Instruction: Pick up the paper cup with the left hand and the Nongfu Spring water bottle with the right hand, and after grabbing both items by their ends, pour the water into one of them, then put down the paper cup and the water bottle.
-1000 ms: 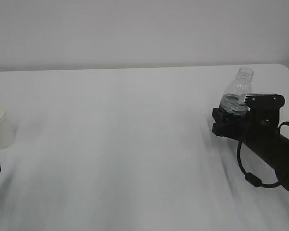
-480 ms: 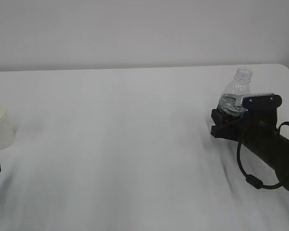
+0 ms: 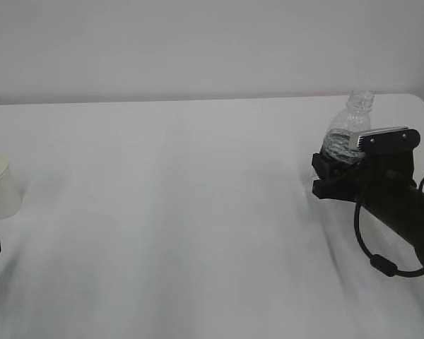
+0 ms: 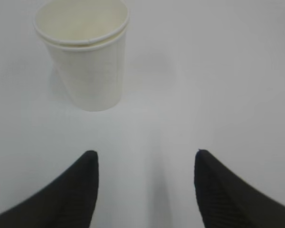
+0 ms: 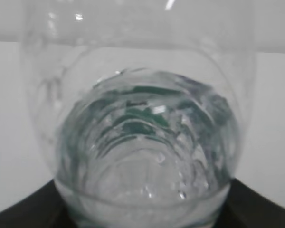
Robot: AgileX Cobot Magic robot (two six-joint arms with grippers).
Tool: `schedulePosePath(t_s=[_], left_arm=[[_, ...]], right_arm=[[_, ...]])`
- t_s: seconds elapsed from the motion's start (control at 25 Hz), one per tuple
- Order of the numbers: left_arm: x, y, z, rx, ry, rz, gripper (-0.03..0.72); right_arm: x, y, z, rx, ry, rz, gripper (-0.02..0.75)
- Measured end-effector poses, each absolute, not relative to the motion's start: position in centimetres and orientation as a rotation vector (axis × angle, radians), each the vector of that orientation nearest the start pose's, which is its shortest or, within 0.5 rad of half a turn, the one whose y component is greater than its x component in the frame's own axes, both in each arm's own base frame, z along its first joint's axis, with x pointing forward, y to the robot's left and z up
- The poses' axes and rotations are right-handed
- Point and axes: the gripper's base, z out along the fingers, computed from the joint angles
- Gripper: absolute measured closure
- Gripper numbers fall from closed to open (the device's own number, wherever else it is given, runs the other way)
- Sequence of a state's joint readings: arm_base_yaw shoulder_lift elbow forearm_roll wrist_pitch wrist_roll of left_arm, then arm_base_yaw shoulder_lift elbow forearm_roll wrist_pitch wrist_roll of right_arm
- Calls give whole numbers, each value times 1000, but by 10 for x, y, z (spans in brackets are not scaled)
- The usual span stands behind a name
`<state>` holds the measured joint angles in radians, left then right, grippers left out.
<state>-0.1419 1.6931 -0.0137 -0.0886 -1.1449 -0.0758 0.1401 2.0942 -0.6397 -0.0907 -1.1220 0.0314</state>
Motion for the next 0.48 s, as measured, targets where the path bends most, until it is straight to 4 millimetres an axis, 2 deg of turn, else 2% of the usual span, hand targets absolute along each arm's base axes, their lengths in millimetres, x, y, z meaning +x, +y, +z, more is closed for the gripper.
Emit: schedulePosePath(t_s=[0.48], left_arm=[[170,-18,108,-12,2019,-86,237]], right_arm=[[304,55,106,-262,1795,190,310]])
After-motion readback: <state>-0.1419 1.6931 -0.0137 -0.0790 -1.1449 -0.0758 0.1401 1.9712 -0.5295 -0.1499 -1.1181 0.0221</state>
